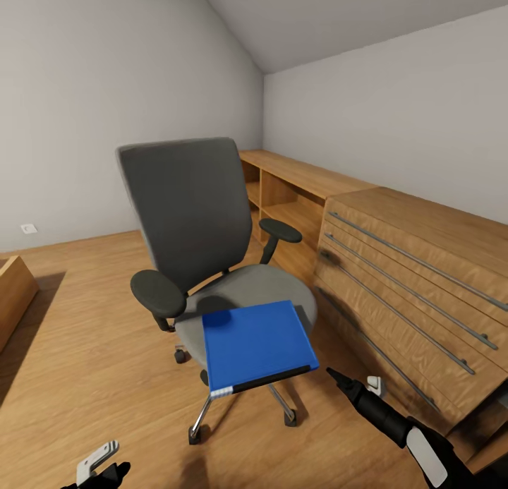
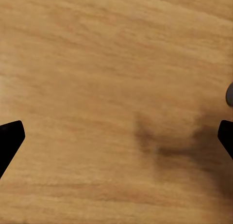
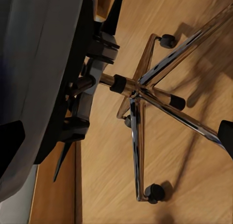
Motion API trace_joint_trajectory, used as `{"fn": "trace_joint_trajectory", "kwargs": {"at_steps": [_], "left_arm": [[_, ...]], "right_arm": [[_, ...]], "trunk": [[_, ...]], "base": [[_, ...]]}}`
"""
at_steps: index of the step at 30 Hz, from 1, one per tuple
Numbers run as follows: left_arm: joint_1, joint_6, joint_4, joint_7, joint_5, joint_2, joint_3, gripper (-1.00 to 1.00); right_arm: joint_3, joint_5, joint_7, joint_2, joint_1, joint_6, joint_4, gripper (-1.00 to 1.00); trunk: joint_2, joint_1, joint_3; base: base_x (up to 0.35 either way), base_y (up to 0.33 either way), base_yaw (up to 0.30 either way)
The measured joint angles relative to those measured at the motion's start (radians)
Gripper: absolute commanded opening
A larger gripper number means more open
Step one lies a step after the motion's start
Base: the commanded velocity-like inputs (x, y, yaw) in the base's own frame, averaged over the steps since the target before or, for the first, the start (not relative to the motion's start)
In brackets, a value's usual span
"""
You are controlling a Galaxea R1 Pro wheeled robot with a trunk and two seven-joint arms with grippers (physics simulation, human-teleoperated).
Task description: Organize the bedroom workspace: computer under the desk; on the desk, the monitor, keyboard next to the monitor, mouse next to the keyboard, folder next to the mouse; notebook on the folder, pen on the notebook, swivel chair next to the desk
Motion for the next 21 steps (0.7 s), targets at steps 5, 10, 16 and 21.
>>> {"fn": "trace_joint_trajectory", "kwargs": {"at_steps": [5, 10, 16, 21], "left_arm": [[0.0, 0.0, 0.0, 0.0, 0.0, 0.0, 0.0, 1.0], [0.0, 0.0, 0.0, 0.0, 0.0, -0.003, 0.0, 1.0], [0.008, -0.001, 0.012, -0.005, 0.009, -0.037, 0.015, 1.0], [0.008, 0.007, 0.013, -0.006, 0.008, -0.059, 0.016, 1.0]], "right_arm": [[-0.001, 0.001, 0.012, -0.001, 0.0, 0.0, 0.0, 1.0], [-0.002, 0.002, 0.033, -0.006, 0.0, -0.001, 0.0, 1.0], [-0.035, -0.018, 0.062, 0.01, 0.003, 0.015, -0.034, 1.0], [-0.064, -0.021, 0.064, 0.006, 0.004, 0.015, -0.062, 1.0]], "trunk": [[0.0, 0.0, 0.0], [0.0, 0.0, 0.0], [0.0, 0.0, 0.0], [0.0, 0.0, 0.0]], "base": [[0.0, 0.0, 0.0], [0.0, 0.0, 0.0], [0.0, 0.0, 0.0], [0.0, 0.0, 0.0]]}}
